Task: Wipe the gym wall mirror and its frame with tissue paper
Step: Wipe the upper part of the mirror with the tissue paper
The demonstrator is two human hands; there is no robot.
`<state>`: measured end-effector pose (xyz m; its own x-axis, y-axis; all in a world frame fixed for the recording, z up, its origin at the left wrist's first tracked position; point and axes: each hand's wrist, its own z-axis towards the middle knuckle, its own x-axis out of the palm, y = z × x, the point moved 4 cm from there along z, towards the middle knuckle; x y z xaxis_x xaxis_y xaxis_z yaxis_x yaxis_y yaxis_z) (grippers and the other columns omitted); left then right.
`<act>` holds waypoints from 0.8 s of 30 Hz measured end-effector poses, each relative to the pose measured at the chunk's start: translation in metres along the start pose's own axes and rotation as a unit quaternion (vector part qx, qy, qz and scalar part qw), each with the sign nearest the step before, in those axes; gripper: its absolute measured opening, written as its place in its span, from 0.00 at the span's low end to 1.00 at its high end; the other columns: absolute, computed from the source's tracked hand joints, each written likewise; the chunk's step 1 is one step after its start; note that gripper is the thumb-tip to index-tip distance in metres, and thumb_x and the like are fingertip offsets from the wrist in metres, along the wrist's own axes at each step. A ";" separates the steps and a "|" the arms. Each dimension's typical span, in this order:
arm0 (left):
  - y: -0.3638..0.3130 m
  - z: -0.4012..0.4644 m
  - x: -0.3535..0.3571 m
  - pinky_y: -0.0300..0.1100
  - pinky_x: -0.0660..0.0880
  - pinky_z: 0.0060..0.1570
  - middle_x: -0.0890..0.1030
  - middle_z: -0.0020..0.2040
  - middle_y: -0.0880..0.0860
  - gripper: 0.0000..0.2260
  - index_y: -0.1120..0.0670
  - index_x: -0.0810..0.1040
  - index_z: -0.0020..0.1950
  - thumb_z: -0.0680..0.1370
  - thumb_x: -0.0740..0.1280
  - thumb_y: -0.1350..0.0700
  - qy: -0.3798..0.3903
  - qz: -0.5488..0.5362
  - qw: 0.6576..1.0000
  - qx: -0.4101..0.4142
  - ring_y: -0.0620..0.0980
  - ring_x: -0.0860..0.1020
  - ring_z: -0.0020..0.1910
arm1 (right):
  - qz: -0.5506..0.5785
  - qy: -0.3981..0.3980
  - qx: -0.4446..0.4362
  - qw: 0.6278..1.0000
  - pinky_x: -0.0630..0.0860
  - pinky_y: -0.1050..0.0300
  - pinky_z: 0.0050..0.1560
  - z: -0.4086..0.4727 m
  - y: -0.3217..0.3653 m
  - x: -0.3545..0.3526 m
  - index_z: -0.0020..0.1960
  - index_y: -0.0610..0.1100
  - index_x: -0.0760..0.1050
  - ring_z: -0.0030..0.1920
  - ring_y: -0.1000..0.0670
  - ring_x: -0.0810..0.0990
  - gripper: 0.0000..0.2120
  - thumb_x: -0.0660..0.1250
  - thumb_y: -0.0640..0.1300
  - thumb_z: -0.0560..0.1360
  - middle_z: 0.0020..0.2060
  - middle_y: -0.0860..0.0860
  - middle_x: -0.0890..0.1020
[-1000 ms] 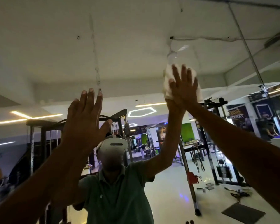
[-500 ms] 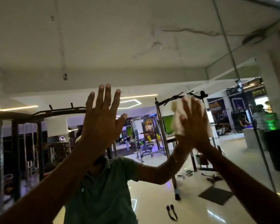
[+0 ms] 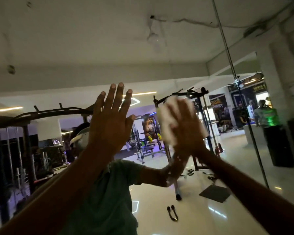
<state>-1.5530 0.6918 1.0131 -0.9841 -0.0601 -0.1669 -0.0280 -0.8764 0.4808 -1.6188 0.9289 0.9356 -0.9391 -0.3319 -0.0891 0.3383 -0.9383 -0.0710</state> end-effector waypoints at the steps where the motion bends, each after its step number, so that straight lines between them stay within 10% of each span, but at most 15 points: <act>1: 0.002 -0.001 0.000 0.61 0.53 0.80 0.52 0.84 0.60 0.32 0.55 0.53 0.85 0.84 0.42 0.41 -0.006 -0.002 1.000 0.004 0.60 0.51 0.83 | -0.017 -0.002 0.084 0.996 0.56 0.27 0.78 0.015 -0.050 -0.002 0.85 0.53 0.43 0.84 0.38 0.49 0.31 0.40 0.61 0.84 0.84 0.42 0.50; 4: 0.000 0.001 -0.002 0.62 0.52 0.80 0.52 0.84 0.60 0.36 0.55 0.54 0.85 0.83 0.34 0.37 -0.002 -0.001 1.000 0.007 0.61 0.51 0.83 | -0.014 0.031 0.309 0.950 0.55 0.25 0.77 0.043 -0.154 -0.010 0.86 0.49 0.46 0.84 0.35 0.49 0.44 0.24 0.69 0.78 0.84 0.40 0.49; 7: -0.005 0.002 -0.002 0.62 0.50 0.80 0.52 0.84 0.62 0.38 0.56 0.54 0.84 0.82 0.35 0.35 0.003 0.003 1.000 -0.001 0.63 0.51 0.83 | 0.010 -0.020 0.392 0.920 0.51 0.28 0.79 0.049 -0.118 -0.008 0.86 0.50 0.45 0.84 0.37 0.48 0.43 0.25 0.67 0.77 0.85 0.40 0.48; 12: -0.017 -0.002 -0.003 0.65 0.50 0.79 0.49 0.84 0.64 0.39 0.58 0.53 0.84 0.81 0.46 0.34 0.013 0.010 0.999 -0.034 0.65 0.48 0.83 | 0.017 0.071 0.054 0.996 0.46 0.30 0.80 -0.065 0.076 0.014 0.86 0.52 0.45 0.84 0.38 0.43 0.31 0.42 0.61 0.86 0.85 0.42 0.45; 16: -0.067 -0.012 0.007 0.68 0.56 0.77 0.50 0.84 0.64 0.36 0.58 0.56 0.84 0.81 0.49 0.37 0.002 -0.030 0.999 0.018 0.65 0.50 0.82 | 0.086 0.094 -0.063 0.990 0.42 0.34 0.82 -0.083 0.045 0.004 0.86 0.54 0.46 0.85 0.42 0.43 0.31 0.42 0.62 0.85 0.85 0.46 0.45; 21: -0.083 -0.016 0.022 0.67 0.56 0.77 0.52 0.84 0.62 0.35 0.57 0.57 0.84 0.82 0.46 0.38 0.034 -0.009 0.999 0.027 0.64 0.51 0.83 | -0.028 0.009 0.203 0.979 0.62 0.24 0.74 -0.037 -0.168 -0.001 0.85 0.51 0.45 0.83 0.37 0.51 0.30 0.49 0.57 0.87 0.84 0.45 0.48; 24: -0.086 -0.017 0.023 0.67 0.54 0.78 0.52 0.84 0.62 0.35 0.57 0.57 0.84 0.82 0.46 0.37 0.031 0.000 0.999 0.029 0.64 0.51 0.83 | 0.009 0.007 0.397 0.918 0.55 0.25 0.77 -0.011 -0.223 -0.009 0.86 0.46 0.47 0.83 0.34 0.52 0.32 0.47 0.59 0.87 0.84 0.39 0.51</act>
<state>-1.5705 0.7577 0.9535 -0.9716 -0.0917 -0.2183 -0.0392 -0.8470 0.5301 -1.6856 1.1423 0.9410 -0.9313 -0.3513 -0.0967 0.1973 -0.7093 0.6768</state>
